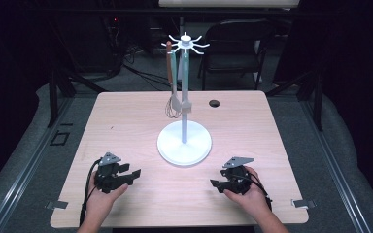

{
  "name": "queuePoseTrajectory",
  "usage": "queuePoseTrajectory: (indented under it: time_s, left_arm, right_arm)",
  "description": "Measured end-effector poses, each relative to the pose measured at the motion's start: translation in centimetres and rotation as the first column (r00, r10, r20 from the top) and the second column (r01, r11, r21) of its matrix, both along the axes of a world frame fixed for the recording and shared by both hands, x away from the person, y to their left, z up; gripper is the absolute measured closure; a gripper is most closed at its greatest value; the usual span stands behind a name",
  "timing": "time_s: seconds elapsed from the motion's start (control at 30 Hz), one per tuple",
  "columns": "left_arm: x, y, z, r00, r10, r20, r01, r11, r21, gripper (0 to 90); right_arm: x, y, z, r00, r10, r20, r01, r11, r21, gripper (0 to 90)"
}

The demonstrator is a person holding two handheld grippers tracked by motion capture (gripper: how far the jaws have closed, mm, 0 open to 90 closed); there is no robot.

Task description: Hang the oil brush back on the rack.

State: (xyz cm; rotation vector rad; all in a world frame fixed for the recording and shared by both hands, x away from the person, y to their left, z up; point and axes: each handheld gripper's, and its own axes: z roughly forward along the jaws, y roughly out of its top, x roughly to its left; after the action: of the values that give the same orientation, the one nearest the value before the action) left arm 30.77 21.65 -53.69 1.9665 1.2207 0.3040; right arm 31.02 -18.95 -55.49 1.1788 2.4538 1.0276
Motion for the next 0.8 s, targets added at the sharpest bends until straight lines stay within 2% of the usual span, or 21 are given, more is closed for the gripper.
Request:
queuePoseTrajectory:
  time_s: [0.13, 0.23, 0.33, 0.47, 0.73, 0.8]
  left_arm:
    - [-0.1, 0.2, -1.2, 1.0000, 0.006, -0.003, -0.006, 0.9999, -0.009, 44.2]
    - [-0.2, 0.2, -1.7, 1.0000, 0.002, 0.008, -0.002, 0.9997, 0.024, 44.1]
    - [-0.4, 0.0, -2.3, 0.9999, 0.005, 0.015, -0.005, 0.9994, 0.035, 43.9]
    - [-0.3, -0.2, -2.8, 0.9998, -0.004, 0.019, 0.003, 0.9981, 0.061, 43.9]
    - [-0.1, -1.2, -3.4, 0.9991, -0.043, 0.001, 0.043, 0.9965, 0.071, 43.9]
    - [-0.1, -1.3, -3.5, 0.9992, -0.041, 0.003, 0.041, 0.9965, 0.074, 43.9]
  right_arm:
    - [0.0, 0.1, -0.1, 1.0000, -0.007, 0.000, 0.007, 1.000, 0.000, 42.4]
    - [0.0, 0.1, -0.2, 1.0000, -0.006, -0.002, 0.006, 1.000, 0.005, 42.4]
    - [0.0, 0.2, -0.5, 0.9999, -0.009, -0.010, 0.009, 1.000, 0.002, 42.3]
    - [0.1, 0.3, -0.6, 1.0000, -0.004, -0.009, 0.004, 1.000, 0.000, 42.0]
    - [-0.1, 0.4, -0.6, 0.9999, -0.005, 0.013, 0.005, 1.000, 0.004, 42.0]
    - [-0.1, 0.4, -0.6, 0.9999, -0.004, 0.014, 0.004, 1.000, 0.005, 41.9]
